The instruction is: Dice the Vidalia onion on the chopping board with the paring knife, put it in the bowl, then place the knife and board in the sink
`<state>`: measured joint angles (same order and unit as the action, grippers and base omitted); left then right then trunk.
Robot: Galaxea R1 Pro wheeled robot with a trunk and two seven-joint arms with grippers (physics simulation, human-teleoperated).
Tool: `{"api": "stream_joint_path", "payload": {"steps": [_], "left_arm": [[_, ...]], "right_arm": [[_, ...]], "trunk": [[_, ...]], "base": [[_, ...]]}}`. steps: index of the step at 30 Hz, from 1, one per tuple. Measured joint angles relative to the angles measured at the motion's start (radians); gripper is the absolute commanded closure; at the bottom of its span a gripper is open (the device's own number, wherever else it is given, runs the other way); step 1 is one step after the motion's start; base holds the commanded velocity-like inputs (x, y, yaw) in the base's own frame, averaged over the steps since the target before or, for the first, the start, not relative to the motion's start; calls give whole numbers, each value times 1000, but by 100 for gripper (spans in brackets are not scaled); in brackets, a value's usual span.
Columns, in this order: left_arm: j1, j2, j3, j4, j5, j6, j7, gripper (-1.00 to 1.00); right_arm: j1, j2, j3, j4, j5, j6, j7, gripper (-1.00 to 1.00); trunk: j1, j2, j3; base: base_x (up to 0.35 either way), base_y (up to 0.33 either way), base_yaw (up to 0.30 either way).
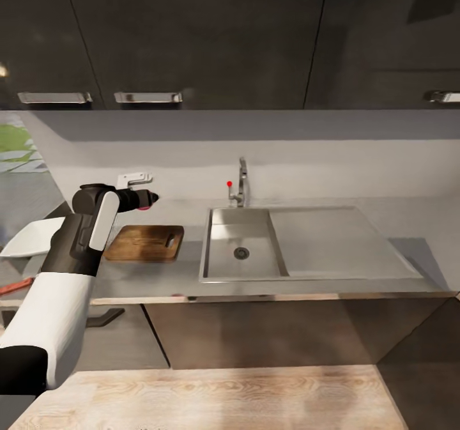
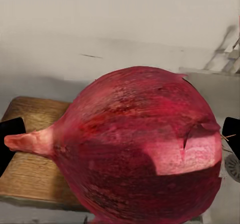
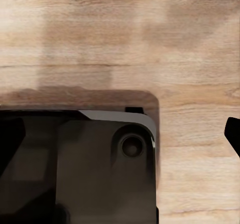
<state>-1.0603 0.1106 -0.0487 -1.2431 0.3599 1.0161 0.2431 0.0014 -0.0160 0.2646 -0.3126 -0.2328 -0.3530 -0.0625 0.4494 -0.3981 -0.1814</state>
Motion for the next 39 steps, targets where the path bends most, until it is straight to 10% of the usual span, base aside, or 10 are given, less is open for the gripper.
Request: {"api": "stream_joint_path", "payload": {"steps": [39], "left_arm": [[0,-15,1,94,-1,0,0,100]], "right_arm": [[0,-1,0,0,0,1,0,-100]], "trunk": [[1,0,-39]], "base": [[-7,0,26]]}}
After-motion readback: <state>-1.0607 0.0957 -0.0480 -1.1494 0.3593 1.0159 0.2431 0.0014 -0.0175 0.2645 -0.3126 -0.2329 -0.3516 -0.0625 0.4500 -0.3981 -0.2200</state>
